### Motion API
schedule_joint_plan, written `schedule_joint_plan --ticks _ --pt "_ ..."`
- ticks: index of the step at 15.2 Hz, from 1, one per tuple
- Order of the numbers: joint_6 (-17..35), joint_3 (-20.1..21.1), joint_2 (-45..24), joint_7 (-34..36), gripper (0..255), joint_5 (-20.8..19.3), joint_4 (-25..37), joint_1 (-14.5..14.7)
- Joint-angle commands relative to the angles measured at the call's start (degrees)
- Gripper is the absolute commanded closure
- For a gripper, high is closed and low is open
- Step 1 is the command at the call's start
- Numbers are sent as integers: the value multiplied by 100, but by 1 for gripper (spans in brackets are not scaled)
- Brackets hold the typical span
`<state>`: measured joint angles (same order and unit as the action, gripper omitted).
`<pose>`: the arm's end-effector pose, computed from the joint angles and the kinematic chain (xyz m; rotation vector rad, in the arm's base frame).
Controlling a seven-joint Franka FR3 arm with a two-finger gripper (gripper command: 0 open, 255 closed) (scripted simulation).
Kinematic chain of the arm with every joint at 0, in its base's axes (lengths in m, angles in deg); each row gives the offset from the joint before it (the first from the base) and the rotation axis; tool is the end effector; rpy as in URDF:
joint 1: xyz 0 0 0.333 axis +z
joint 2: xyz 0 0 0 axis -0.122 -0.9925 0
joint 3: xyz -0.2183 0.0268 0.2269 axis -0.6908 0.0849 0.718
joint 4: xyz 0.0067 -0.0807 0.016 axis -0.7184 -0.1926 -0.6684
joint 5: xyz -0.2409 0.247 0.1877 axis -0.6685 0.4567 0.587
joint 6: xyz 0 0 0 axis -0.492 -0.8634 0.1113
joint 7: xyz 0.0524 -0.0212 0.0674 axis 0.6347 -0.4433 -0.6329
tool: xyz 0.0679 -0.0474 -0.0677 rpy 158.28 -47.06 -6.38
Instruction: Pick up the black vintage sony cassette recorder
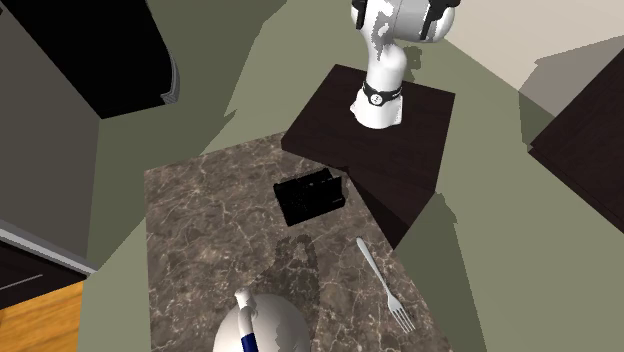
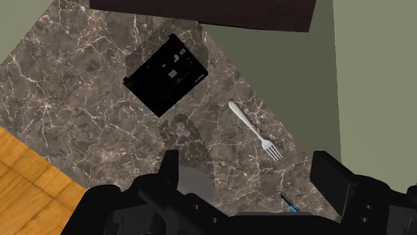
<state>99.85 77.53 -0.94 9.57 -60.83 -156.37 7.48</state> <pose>0.3263 0.0346 0.6018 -3.1302 -0.1180 -0.1643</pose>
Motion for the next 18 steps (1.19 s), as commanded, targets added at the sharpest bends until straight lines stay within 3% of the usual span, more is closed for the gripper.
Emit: schedule_joint_plan --ticks 1,10,18 --pt "0 0 0 0 0 0 0 0" --pt "1606 -277 81 -274 0 111 -1762 -54" --pt "3331 -553 -548 -618 0 267 -2940 -76"
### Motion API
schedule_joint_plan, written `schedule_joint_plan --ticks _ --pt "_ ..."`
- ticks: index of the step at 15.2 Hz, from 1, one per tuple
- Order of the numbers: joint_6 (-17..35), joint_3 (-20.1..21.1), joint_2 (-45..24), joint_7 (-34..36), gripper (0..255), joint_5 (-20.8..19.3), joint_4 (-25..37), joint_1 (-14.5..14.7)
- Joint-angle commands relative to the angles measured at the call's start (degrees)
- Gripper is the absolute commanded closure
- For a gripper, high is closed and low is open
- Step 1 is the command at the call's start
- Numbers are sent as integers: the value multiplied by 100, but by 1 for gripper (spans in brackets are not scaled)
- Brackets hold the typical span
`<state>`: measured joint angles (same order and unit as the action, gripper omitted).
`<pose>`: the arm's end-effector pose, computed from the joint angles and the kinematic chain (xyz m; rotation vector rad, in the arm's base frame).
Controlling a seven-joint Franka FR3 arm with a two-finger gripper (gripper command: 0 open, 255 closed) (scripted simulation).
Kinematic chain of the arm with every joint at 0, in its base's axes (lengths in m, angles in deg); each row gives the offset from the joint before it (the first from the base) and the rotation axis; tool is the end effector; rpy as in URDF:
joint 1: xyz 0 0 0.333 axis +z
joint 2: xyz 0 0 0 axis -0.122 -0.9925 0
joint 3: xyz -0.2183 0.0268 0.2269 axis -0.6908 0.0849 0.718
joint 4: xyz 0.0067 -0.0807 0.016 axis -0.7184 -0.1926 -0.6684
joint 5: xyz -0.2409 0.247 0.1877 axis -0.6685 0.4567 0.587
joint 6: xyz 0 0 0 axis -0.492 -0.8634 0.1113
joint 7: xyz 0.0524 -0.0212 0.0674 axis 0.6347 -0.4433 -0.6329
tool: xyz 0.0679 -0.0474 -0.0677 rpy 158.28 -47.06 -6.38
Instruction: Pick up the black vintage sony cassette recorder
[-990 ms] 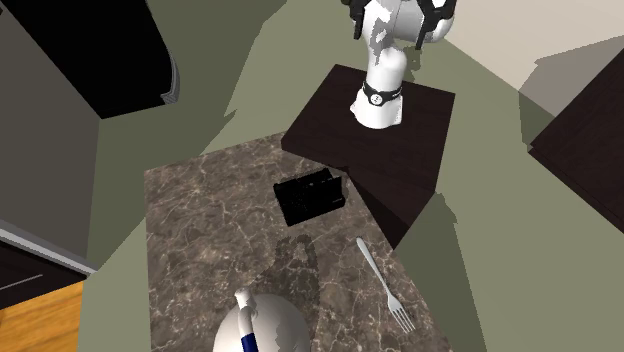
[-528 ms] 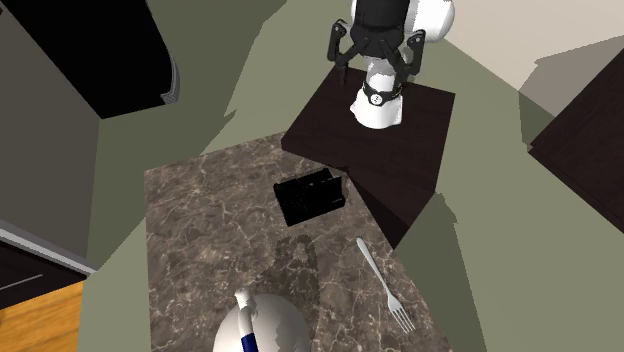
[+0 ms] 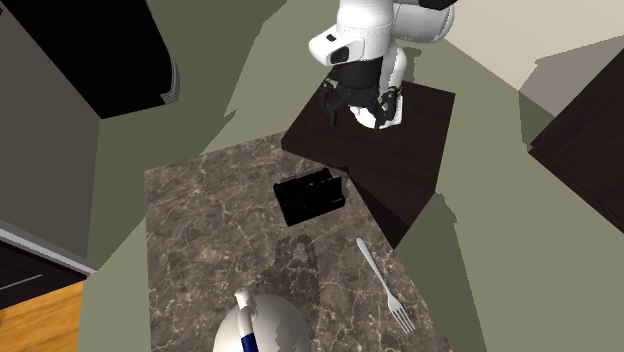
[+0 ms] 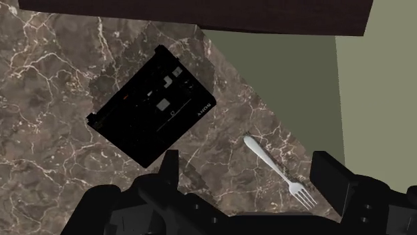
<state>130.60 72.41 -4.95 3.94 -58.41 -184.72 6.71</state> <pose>0.3280 -0.0061 0.3918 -3.0551 -0.0645 -0.1275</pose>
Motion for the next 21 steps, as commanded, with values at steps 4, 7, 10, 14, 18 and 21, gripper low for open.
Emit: schedule_joint_plan --ticks 4,7,10,14,18,21 --pt "1283 -228 -821 -315 0 191 -507 65" --pt "2124 -429 -1509 -604 0 434 -698 212" --pt "2989 -753 -2345 -1097 0 951 -773 566" --pt "3580 -1056 -3013 -1709 0 1708 -732 1041" --pt "3955 -1270 -3574 -2547 0 2802 -606 1533" --pt "4008 -1266 -3667 -2735 255 3050 -582 1591"
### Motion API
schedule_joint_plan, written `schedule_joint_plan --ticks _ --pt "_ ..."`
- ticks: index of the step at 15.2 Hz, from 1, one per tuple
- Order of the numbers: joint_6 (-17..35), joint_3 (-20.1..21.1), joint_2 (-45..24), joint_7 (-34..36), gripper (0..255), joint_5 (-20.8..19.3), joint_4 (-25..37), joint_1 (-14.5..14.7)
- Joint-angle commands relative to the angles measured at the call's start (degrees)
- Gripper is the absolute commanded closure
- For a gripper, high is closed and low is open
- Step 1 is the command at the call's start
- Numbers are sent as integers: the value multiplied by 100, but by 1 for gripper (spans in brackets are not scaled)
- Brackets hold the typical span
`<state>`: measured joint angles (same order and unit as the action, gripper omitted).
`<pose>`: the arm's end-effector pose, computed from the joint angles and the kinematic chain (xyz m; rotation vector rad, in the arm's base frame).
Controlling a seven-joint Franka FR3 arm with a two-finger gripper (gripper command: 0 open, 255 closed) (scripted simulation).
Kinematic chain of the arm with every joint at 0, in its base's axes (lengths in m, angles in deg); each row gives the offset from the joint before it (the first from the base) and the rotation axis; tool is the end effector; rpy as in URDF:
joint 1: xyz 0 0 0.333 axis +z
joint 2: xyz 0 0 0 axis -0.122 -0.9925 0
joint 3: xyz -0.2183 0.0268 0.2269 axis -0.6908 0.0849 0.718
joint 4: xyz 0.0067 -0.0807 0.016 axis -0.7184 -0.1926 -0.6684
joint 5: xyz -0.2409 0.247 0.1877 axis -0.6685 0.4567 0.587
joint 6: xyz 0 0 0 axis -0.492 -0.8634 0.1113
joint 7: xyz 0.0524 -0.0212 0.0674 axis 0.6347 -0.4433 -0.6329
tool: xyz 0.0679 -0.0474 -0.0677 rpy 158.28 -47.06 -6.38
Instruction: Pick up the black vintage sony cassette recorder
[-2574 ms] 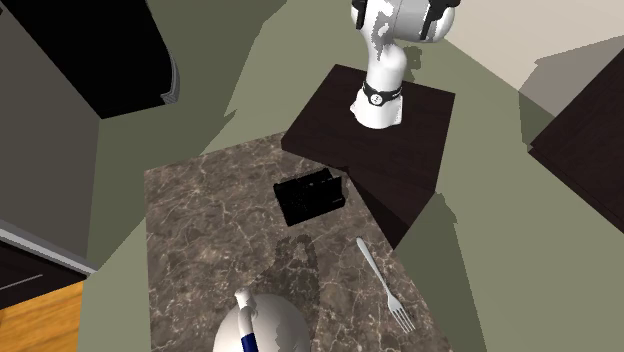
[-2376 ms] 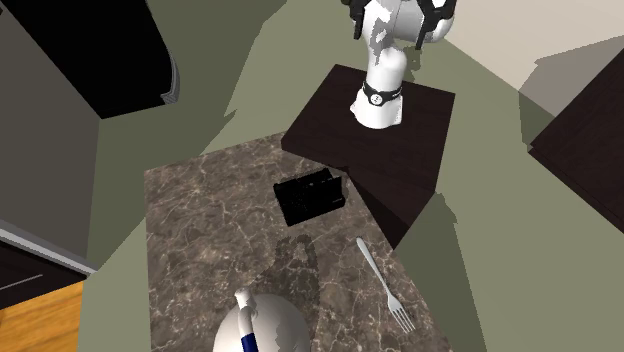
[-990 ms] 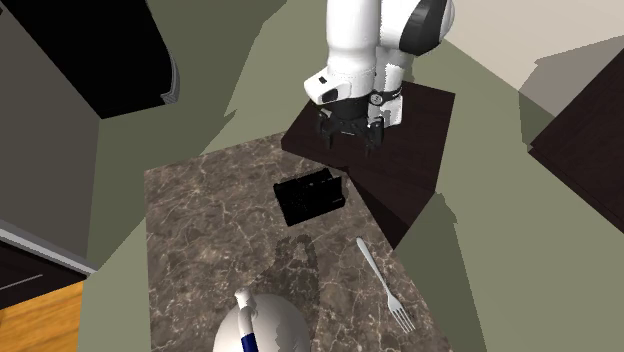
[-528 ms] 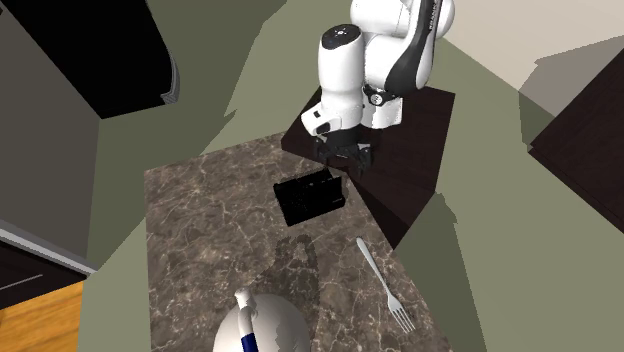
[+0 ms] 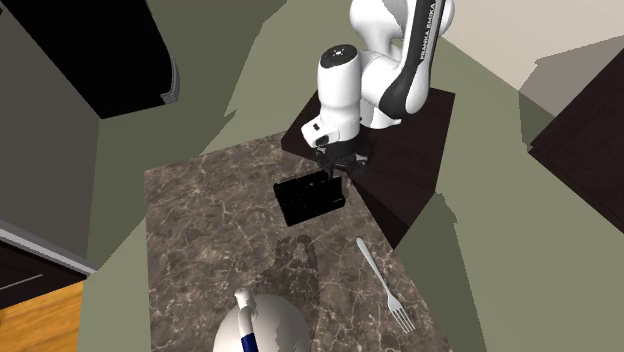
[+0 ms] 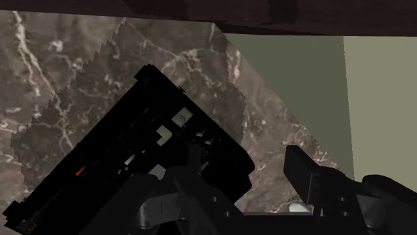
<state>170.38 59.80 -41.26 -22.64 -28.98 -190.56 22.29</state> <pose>0.3279 -0.0261 0.1959 -2.9988 -0.0268 -0.1076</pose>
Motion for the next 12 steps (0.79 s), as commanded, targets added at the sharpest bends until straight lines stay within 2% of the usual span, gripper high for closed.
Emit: schedule_joint_plan --ticks 1,9,12 --pt "25 -11 -45 -85 255 105 15 29" --pt "18 -7 -28 -50 255 69 8 24" --pt "-231 45 407 694 255 -906 -114 -271"
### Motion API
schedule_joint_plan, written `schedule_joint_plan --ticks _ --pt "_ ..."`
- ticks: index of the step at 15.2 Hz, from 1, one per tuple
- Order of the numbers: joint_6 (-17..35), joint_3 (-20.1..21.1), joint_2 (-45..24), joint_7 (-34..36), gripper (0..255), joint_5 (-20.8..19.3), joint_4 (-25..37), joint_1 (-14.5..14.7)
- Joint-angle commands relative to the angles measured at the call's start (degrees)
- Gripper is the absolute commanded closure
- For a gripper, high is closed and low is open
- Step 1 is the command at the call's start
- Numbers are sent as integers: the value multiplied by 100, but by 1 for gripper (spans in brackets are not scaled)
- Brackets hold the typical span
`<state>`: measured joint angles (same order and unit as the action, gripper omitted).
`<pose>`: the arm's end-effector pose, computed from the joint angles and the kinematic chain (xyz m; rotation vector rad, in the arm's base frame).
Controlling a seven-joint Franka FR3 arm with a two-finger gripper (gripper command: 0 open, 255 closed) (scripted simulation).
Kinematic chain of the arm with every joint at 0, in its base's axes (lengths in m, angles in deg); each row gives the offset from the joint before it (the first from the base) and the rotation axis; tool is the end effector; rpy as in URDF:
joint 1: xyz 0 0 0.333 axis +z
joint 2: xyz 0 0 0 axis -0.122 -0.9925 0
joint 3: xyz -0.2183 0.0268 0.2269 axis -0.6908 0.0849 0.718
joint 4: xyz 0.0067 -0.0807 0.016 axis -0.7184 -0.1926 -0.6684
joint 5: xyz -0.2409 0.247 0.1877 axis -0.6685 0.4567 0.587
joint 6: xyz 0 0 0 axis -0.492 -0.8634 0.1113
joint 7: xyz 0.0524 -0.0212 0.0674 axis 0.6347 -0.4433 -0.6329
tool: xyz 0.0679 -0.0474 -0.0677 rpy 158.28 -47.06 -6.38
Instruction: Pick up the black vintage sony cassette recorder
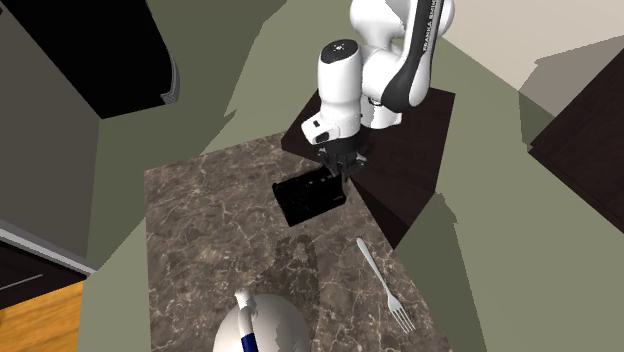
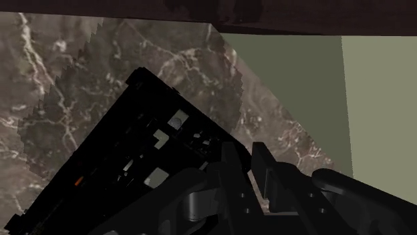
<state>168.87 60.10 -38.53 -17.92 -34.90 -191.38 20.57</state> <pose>0.3277 -0.0257 0.2057 -2.9970 -0.0231 -0.1075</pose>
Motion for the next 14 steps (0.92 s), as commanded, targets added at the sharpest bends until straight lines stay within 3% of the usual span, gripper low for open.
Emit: schedule_joint_plan --ticks 1,7,12,14 --pt "-181 66 271 408 255 -557 -56 -213" --pt "-872 370 1040 1099 255 -1438 -105 -752" --pt "-1481 537 1614 1394 255 -1780 -61 -1010" --pt "-1500 542 1630 1400 255 -1787 -59 -1017"
